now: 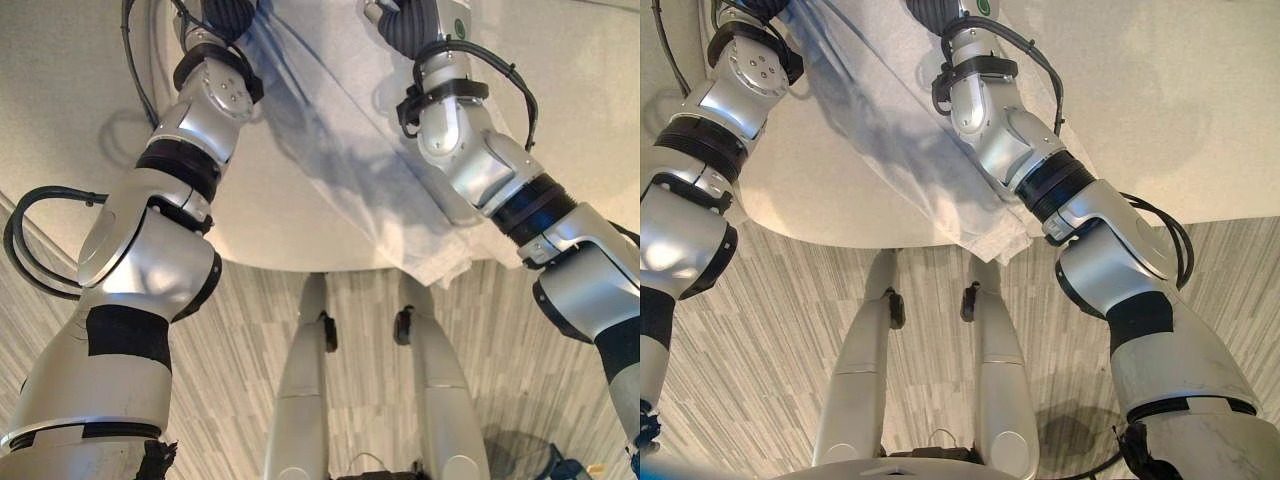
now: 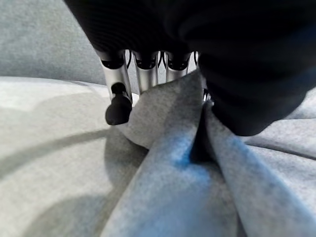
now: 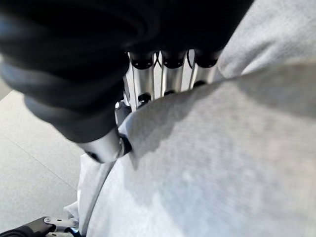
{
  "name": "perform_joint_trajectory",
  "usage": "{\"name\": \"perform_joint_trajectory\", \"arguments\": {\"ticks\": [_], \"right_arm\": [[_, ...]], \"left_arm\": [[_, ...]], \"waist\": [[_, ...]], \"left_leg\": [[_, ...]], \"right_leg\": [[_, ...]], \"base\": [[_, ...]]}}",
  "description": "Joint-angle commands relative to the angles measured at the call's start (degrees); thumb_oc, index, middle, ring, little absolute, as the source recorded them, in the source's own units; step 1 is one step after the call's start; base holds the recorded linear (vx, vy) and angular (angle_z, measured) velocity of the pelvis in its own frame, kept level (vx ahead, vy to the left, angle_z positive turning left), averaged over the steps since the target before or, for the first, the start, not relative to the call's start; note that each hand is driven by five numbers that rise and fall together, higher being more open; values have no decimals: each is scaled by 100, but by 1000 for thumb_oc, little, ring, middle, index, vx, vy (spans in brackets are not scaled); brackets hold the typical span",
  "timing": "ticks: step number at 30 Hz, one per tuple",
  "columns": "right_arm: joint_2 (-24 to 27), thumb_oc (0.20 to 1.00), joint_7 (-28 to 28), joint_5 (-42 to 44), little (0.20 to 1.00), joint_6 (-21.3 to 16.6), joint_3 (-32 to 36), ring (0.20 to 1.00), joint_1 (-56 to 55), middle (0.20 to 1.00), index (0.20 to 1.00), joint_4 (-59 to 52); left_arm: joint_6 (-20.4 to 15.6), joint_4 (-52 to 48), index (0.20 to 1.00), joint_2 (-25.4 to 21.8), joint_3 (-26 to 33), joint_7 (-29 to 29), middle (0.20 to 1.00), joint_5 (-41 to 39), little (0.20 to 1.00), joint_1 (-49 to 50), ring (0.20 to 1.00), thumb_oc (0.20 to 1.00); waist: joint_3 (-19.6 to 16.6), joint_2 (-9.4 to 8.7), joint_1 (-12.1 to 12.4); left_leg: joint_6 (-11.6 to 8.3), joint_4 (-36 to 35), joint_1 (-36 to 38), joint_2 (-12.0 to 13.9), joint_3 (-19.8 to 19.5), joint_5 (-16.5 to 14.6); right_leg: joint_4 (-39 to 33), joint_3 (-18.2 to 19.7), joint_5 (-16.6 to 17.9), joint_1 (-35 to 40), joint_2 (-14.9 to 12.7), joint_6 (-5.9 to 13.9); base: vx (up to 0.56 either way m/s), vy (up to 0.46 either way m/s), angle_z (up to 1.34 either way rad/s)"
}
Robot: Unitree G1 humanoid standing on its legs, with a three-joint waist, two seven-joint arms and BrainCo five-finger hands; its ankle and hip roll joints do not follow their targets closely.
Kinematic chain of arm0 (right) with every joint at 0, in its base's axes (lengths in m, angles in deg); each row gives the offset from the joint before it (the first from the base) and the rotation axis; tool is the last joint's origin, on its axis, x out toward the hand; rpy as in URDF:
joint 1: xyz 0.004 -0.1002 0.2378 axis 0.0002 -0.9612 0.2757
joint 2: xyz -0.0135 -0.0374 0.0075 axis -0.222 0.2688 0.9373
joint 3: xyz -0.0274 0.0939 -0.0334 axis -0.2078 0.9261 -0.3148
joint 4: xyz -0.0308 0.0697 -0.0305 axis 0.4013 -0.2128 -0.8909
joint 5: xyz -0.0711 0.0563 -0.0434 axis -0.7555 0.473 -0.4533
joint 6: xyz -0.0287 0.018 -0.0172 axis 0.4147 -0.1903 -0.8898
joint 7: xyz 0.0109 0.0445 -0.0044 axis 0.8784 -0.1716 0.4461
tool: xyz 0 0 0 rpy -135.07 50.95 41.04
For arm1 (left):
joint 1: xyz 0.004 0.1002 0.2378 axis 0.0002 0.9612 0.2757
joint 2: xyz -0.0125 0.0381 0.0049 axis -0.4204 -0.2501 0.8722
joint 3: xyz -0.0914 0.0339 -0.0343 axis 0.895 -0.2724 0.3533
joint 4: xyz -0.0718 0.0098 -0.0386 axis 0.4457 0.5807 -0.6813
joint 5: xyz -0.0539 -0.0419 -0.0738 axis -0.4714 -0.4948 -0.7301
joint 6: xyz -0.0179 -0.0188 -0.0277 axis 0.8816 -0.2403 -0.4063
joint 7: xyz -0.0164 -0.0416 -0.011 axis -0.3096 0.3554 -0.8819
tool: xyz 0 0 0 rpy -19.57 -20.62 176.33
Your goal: Hang the clothes on the sofa on the clothes rack.
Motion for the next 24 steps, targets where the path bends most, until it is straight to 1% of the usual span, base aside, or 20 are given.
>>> {"name": "perform_joint_trajectory", "arguments": {"ticks": [1, 3, 4, 5, 7, 8, 11, 12, 13, 15, 16, 18, 19, 20, 21, 22, 23, 24], "right_arm": [[-306, 200, 186, -133, 200, -233, 485, 200, -119, 200, 200, 75], [-329, 200, 228, 265, 200, -402, 681, 200, -313, 200, 200, 48], [-477, 200, 64, 1708, 200, -1102, 1053, 200, -752, 200, 200, -152], [-542, 200, -325, 2886, 200, -1786, 1334, 200, -1279, 200, 200, -555], [-514, 200, -530, 3373, 200, -2099, 1565, 200, -1646, 200, 200, -824], [-418, 200, -640, 3504, 200, -2241, 1826, 200, -2029, 200, 200, -1081], [-305, 200, -751, 3495, 200, -2369, 2166, 200, -2554, 200, 200, -1381], [-284, 200, -775, 3438, 200, -2361, 2246, 200, -2701, 200, 200, -1456], [-255, 200, -796, 3378, 200, -2343, 2282, 200, -2829, 200, 200, -1516], [-202, 200, -859, 3224, 200, -2294, 2383, 200, -3073, 200, 200, -1612], [-197, 200, -898, 3160, 200, -2271, 2437, 200, -3189, 200, 200, -1680], [-213, 200, -951, 3098, 200, -2248, 2515, 200, -3302, 200, 200, -1730], [-214, 200, -951, 3096, 200, -2245, 2507, 200, -3308, 200, 200, -1737], [-249, 200, -1038, 3042, 200, -2196, 2585, 200, -3446, 200, 200, -1852], [-267, 200, -1064, 3020, 200, -2174, 2617, 200, -3492, 200, 200, -1894], [-270, 200, -1064, 3018, 200, -2169, 2607, 200, -3496, 200, 200, -1903], [-289, 200, -1107, 2996, 200, -2138, 2638, 200, -3543, 200, 200, -1951], [-310, 200, -1237, 2971, 200, -2118, 2689, 200, -3646, 200, 200, -2058]], "left_arm": [[-16, 292, 200, -86, 93, -90, 200, -130, 200, 111, 200, 200], [-44, 240, 200, -79, 171, -121, 200, -212, 200, 185, 200, 200], [-182, 117, 200, -221, 319, -145, 200, -527, 200, 297, 200, 200], [-381, -140, 200, -473, 495, -140, 200, -795, 200, 481, 200, 200], [-516, -506, 200, -617, 658, -106, 200, -933, 200, 779, 200, 200], [-675, -1088, 200, -854, 883, -104, 200, -910, 200, 1219, 200, 200], [-898, -2021, 200, -1117, 1343, -144, 200, -857, 200, 2015, 200, 200], [-947, -2345, 200, -1165, 1512, -152, 200, -836, 200, 2300, 200, 200], [-964, -2597, 200, -1214, 1690, -168, 200, -771, 200, 2558, 200, 200], [-1016, -3033, 200, -1295, 1975, -140, 200, -648, 200, 3009, 200, 200], [-1038, -3298, 200, -1359, 2159, -118, 200, -542, 200, 3262, 200, 200], [-1054, -3646, 200, -1408, 2408, -109, 200, -418, 200, 3596, 200, 200], [-1044, -3670, 200, -1409, 2432, -111, 200, -409, 200, 3626, 200, 200], [-1044, -3936, 200, -1447, 2618, -64, 200, -247, 200, 3935, 200, 200], [-1044, -4044, 200, -1460, 2713, -55, 200, -200, 200, 4050, 200, 200], [-1033, -4069, 200, -1463, 2739, -55, 200, -192, 200, 4079, 200, 200], [-1038, -4187, 200, -1500, 2835, -38, 200, -108, 200, 4182, 200, 200], [-1037, -4485, 200, -1527, 2995, 33, 200, 54, 200, 4388, 200, 200]], "waist": [[-157, -260, 121], [-163, -247, 116], [-173, -234, 107], [-166, -206, 111], [-163, -163, 126], [-165, -117, 162], [-253, -31, 229], [-290, -4, 260], [-334, 18, 260], [-450, 77, 326], [-519, 106, 338], [-668, 155, 410], [-655, 154, 395], [-824, 193, 445], [-899, 200, 465], [-890, 197, 444], [-990, 210, 469], [-1208, 216, 522]], "left_leg": [[64, 30, 405, -279, -629, -421], [66, 23, 442, -291, -628, -424], [63, 19, 499, -297, -616, -428], [58, 25, 601, -304, -607, -447], [54, 22, 701, -295, -609, -460], [48, 9, 829, -293, -593, -485], [41, -72, 1102, -293, -564, -503], [34, -107, 1205, -285, -564, -502], [30, -145, 1301, -294, -564, -464], [8, -248, 1606, -254, -567, -509], [-11, -325, 1780, -256, -569, -463], [-31, -455, 2143, -219, -580, -507], [-30, -466, 2150, -230, -580, -469], [-46, -545, 2486, -197, -577, -540], [-55, -560, 2617, -189, -573, -562], [-52, -573, 2614, -204, -575, -516], [-62, -589, 2775, -192, -582, -555], [-82, -603, 3056, -158, -569, -660]], "right_leg": [[-319, 521, 76, 504, -426, 901], [-319, 520, 80, 540, -428, 897], [-319, 535, 89, 597, -434, 884], [-319, 533, 83, 685, -439, 881], [-319, 516, 69, 773, -447, 883], [-317, 502, 49, 879, -456, 887], [-311, 489, 3, 1108, -459, 885], [-309, 483, -13, 1200, -462, 884], [-314, 482, -2, 1280, -476, 877], [-299, 441, -76, 1535, -474, 867], [-310, 430, -87, 1696, -489, 866], [-300, 384, -186, 2007, -493, 866], [-311, 384, -157, 2015, -503, 865], [-305, 354, -261, 2329, -517, 864], [-310, 328, -290, 2470, -526, 867], [-317, 328, -258, 2468, -541, 868], [-318, 296, -293, 2616, -553, 869], [-319, 247, -414, 2921, -552, 880]], "base": [[-41, -18, 1], [-20, -21, 5], [0, -24, 6], [0, 0, 0], [8, -33, -2], [7, -42, -5], [3, -38, -4], [-7, -49, -1], [21, -70, 0], [28, -66, -2], [21, -69, -1], [34, -71, 2], [79, -75, 2], [67, -81, 2], [64, -79, 10], [47, -54, 12], [122, -93, 17], [171, -114, 17]]}}
